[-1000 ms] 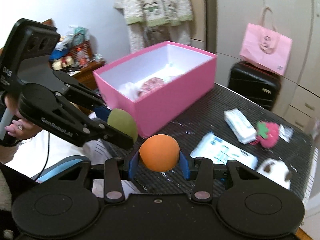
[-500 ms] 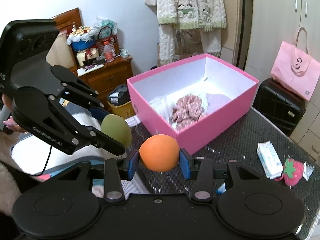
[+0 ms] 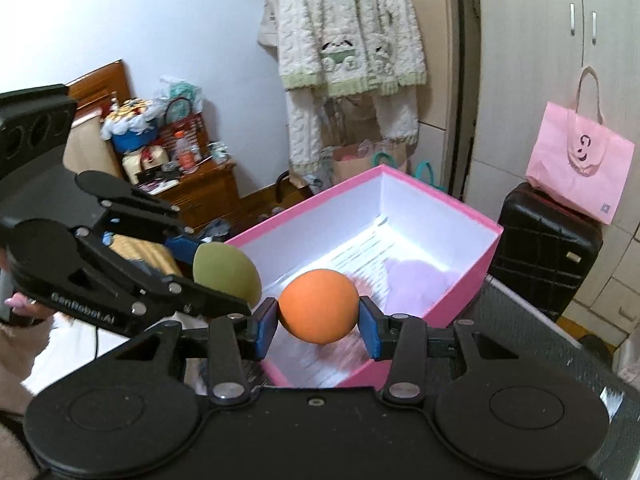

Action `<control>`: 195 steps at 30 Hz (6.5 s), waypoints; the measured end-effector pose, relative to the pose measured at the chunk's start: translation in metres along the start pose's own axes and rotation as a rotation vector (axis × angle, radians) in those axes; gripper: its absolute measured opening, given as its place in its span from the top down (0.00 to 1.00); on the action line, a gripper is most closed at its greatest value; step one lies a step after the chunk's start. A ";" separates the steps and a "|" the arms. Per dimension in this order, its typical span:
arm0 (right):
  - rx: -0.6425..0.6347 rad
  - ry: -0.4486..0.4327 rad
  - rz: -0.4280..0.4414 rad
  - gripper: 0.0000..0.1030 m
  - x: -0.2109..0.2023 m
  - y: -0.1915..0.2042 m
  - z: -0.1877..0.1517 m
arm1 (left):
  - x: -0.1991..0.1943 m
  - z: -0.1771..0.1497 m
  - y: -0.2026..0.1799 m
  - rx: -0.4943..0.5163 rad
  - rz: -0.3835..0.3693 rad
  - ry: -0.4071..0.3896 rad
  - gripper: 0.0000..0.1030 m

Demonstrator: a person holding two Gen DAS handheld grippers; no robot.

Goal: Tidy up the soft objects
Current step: 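Lift the green ball and orange sponge and carry both over the pink box, then open both grippers to drop the ball and sponge into the box, then withdraw both tools from the box toward the white plush cat, then grasp the white plush cat with the left gripper, then lift the white plush cat and carry it over the pink box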

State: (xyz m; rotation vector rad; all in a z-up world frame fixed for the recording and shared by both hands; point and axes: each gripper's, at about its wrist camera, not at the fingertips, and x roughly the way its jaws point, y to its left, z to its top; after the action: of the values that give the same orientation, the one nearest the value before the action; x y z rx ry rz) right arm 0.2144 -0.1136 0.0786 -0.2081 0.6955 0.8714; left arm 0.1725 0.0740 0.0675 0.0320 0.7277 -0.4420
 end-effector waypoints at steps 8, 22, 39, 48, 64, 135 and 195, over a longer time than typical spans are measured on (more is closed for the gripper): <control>0.064 0.062 -0.002 0.52 0.068 -0.059 0.044 | 0.084 0.040 0.038 0.005 0.089 0.062 0.63; 0.321 0.274 0.000 0.52 0.187 -0.116 0.069 | 0.182 0.047 0.090 -0.125 0.136 0.267 0.62; 0.337 0.193 -0.040 0.41 0.164 -0.114 0.070 | 0.145 0.035 0.087 -0.129 0.107 0.171 0.47; 0.190 0.112 -0.057 0.41 0.096 -0.066 0.053 | 0.079 0.008 0.064 -0.052 0.104 0.111 0.45; 0.032 0.009 -0.055 0.40 0.004 0.005 0.021 | -0.025 -0.011 -0.011 0.089 0.073 -0.016 0.38; 0.602 -0.185 -0.482 0.18 -0.057 -0.141 -0.266 | 0.244 -0.014 -0.230 0.022 -0.237 0.065 0.28; 0.169 -0.212 -0.310 0.43 -0.061 0.093 -0.163 | -0.014 -0.097 -0.135 -0.023 -0.060 -0.177 0.45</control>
State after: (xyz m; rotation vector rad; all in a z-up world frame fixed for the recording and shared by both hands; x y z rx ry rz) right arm 0.0395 -0.1638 0.0029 -0.0676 0.5178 0.5263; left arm 0.0476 -0.0257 0.0208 -0.0503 0.5606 -0.4867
